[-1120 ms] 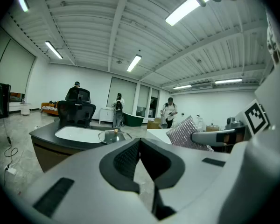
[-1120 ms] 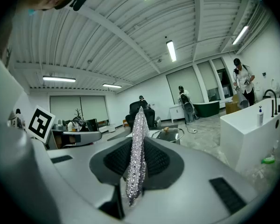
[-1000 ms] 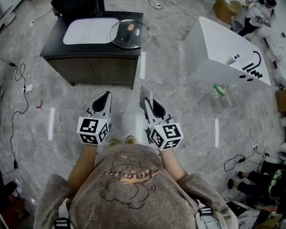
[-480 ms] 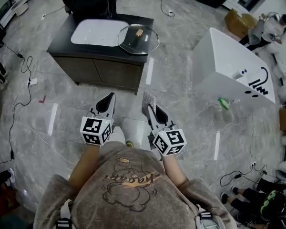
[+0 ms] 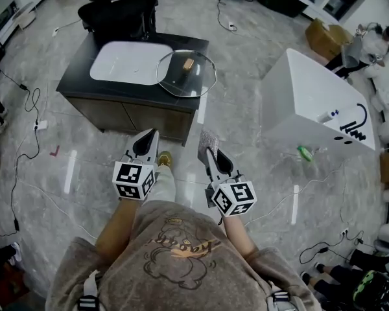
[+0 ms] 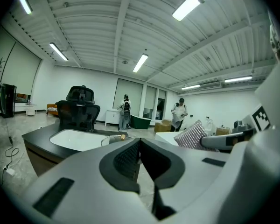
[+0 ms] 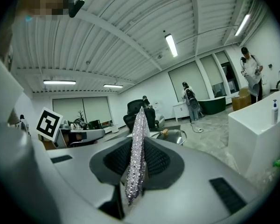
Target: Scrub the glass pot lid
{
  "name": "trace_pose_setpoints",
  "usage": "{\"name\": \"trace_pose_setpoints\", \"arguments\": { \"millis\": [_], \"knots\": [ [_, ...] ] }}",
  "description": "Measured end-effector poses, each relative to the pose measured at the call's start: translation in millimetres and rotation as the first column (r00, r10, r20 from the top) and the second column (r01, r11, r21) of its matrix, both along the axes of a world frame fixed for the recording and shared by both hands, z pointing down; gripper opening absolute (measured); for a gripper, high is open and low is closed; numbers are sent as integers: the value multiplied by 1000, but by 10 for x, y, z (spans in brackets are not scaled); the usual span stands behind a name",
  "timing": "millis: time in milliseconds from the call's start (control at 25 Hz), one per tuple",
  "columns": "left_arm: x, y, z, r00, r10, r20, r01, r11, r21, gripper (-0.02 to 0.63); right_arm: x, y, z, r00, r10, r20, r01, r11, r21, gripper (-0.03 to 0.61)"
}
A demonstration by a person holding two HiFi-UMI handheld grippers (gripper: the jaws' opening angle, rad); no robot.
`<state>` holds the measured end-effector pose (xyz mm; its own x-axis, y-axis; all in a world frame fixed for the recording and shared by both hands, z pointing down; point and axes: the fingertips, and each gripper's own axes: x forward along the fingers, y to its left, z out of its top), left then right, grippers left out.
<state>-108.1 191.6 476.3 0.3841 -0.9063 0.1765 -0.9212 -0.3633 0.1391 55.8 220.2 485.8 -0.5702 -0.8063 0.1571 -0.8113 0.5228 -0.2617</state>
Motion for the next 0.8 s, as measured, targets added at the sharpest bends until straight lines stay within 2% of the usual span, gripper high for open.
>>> {"name": "trace_pose_setpoints", "arguments": {
  "millis": [400,600,800],
  "knots": [
    [-89,-1439,33,999,42,-27,-44,998,-46,17,-94,-1260,-66,999,53,-12,-53,998,-18,72],
    [-114,-2125,111,995,96,1,-95,992,-86,17,-194,-1925,-78,997,77,-25,-78,997,-26,72],
    [-184,-2695,270,993,115,25,-110,983,-145,17,-248,-2509,-90,994,108,-28,-109,994,-24,72]
  ]
}}
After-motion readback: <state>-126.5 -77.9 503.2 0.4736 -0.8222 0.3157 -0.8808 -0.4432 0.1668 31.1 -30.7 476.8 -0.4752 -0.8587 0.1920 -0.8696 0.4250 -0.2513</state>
